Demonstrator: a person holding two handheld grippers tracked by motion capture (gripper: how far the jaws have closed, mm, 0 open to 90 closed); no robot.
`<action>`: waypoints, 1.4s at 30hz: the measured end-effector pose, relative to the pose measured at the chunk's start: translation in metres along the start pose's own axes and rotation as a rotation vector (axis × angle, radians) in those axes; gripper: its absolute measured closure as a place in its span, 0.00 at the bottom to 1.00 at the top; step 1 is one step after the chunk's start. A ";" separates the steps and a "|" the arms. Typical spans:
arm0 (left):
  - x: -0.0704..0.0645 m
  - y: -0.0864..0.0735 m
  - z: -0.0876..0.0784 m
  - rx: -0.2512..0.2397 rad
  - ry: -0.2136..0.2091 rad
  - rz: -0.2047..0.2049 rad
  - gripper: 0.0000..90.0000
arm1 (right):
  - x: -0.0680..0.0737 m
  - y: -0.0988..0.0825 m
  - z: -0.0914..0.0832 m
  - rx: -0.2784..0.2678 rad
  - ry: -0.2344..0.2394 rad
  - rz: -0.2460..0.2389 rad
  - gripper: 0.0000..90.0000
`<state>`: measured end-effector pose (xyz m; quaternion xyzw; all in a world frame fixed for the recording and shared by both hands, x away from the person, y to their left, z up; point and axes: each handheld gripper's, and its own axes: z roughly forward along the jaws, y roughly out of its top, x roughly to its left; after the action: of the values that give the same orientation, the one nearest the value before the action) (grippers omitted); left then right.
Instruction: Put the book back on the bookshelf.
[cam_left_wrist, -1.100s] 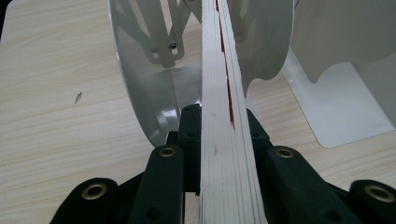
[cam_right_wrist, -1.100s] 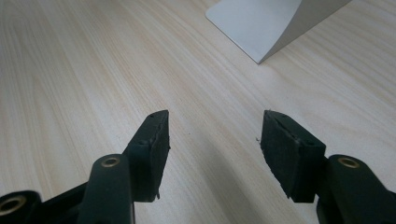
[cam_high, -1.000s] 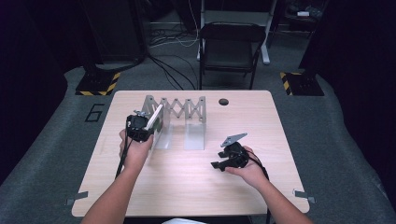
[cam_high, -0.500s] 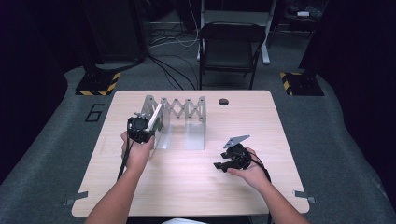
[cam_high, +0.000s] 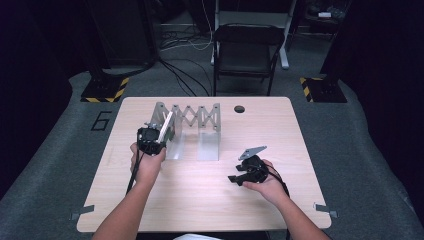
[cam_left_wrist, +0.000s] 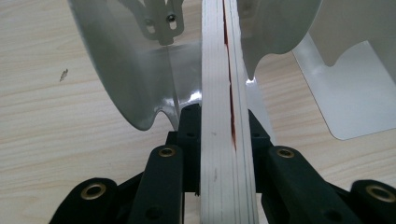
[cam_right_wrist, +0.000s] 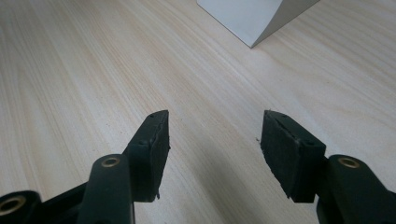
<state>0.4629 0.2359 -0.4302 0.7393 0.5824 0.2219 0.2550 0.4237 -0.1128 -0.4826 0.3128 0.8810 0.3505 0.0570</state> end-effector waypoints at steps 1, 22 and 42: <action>0.000 0.000 0.000 -0.001 0.001 0.000 0.83 | 0.000 0.000 0.000 0.000 0.003 0.002 0.47; 0.006 0.000 -0.012 -0.037 -0.016 0.002 0.70 | -0.005 -0.007 -0.001 0.021 -0.014 0.040 0.47; 0.004 0.007 -0.033 -0.103 -0.036 0.025 0.56 | -0.004 -0.007 0.000 0.023 -0.020 0.039 0.47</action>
<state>0.4485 0.2423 -0.4005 0.7361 0.5565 0.2415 0.3003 0.4232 -0.1195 -0.4876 0.3342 0.8780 0.3383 0.0552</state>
